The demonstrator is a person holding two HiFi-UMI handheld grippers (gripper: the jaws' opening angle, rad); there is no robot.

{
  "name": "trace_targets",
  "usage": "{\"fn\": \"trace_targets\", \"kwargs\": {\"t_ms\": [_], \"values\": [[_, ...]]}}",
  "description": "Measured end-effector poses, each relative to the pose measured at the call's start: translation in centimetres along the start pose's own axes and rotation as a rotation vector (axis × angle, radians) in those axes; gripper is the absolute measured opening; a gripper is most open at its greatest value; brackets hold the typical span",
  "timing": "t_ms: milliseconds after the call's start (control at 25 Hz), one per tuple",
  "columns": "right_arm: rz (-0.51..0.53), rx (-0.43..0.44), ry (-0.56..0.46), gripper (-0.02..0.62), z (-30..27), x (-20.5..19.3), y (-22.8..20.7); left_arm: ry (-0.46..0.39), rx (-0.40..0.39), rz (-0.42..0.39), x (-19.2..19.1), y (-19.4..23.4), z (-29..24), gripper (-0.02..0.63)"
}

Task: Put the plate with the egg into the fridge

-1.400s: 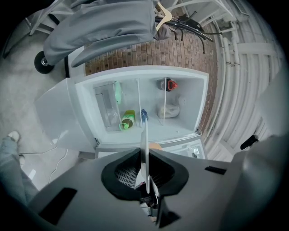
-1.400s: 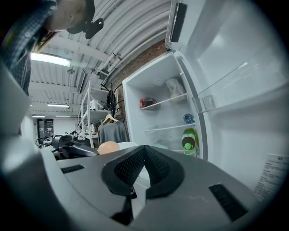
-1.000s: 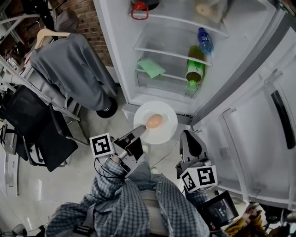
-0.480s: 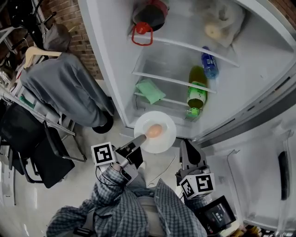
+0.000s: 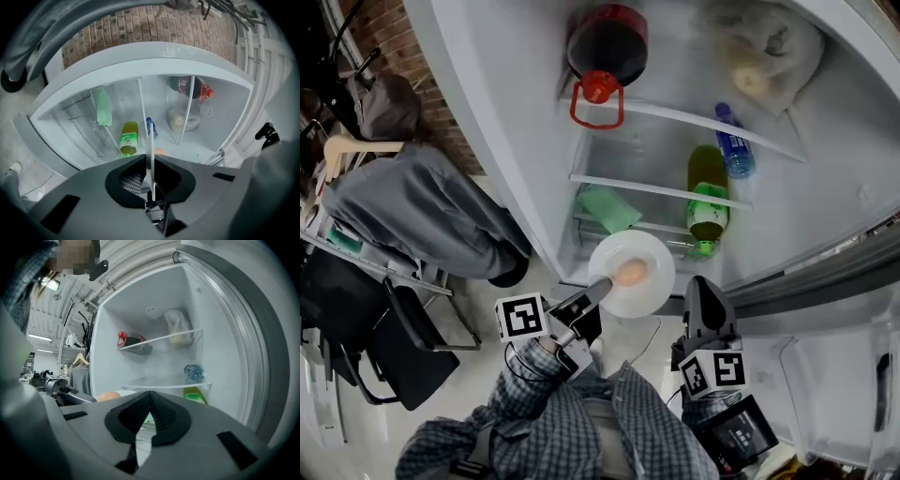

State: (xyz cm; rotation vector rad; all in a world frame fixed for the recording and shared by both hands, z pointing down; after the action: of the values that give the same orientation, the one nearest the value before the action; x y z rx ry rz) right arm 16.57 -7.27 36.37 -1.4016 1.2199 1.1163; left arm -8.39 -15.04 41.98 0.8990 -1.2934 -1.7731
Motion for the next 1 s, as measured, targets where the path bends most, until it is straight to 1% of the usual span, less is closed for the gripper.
{"fn": "trace_targets", "kwargs": {"t_ms": [80,200,360,480,560,600,680,720,760,840,960,1000], "values": [[-0.008,-0.016,0.008,0.005,-0.5,0.1,0.1,0.009,-0.003,0.015,0.7,0.1,0.0,0.034],[-0.036,-0.017,0.031,0.005,-1.1,0.2,0.4,0.011,-0.004,0.027,1.4,0.1,-0.2,0.034],[-0.048,-0.027,0.097,0.005,-2.1,0.0,0.5,0.031,0.011,0.010,1.8,0.3,-0.6,0.034],[-0.081,0.039,0.142,0.005,-3.1,0.1,0.1,0.026,0.009,0.014,2.3,0.7,-1.1,0.034],[-0.135,0.085,0.166,0.005,-3.6,0.4,-0.3,0.021,0.005,-0.001,2.6,0.8,-1.6,0.034],[-0.188,0.110,0.183,0.006,-3.8,0.6,-0.5,0.017,0.003,-0.011,2.8,0.8,-1.9,0.034],[-0.339,0.170,0.232,0.007,-4.0,0.9,-0.8,0.004,-0.004,-0.025,3.0,0.6,-2.3,0.034],[-0.402,0.200,0.258,0.022,-4.2,1.0,-0.8,-0.004,-0.009,-0.028,3.1,0.5,-2.5,0.034],[-0.437,0.225,0.283,0.043,-4.5,0.9,-0.8,-0.013,-0.013,-0.031,3.3,0.4,-2.6,0.034],[-0.442,0.254,0.327,0.050,-5.1,0.5,-0.7,-0.033,-0.022,-0.035,3.5,0.3,-2.8,0.034],[-0.473,0.311,0.376,0.103,-5.9,0.0,-0.6,-0.052,-0.027,-0.042,3.8,0.3,-3.3,0.034],[-0.494,0.335,0.387,0.107,-6.2,-0.1,-0.4,-0.058,-0.025,-0.046,3.9,0.3,-3.4,0.034]]}}
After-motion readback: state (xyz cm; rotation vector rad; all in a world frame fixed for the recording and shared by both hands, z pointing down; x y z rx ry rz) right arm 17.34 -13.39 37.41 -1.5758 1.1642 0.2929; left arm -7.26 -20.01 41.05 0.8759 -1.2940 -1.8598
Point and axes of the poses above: the fingertips, and each gripper's own axes: z backward along the fingers, y to its left, x out of its top, the point moved 10 cm from there along z, backward along the fingers, and after that the axes turned 13 degrees about -x, right-handed, at the moved point
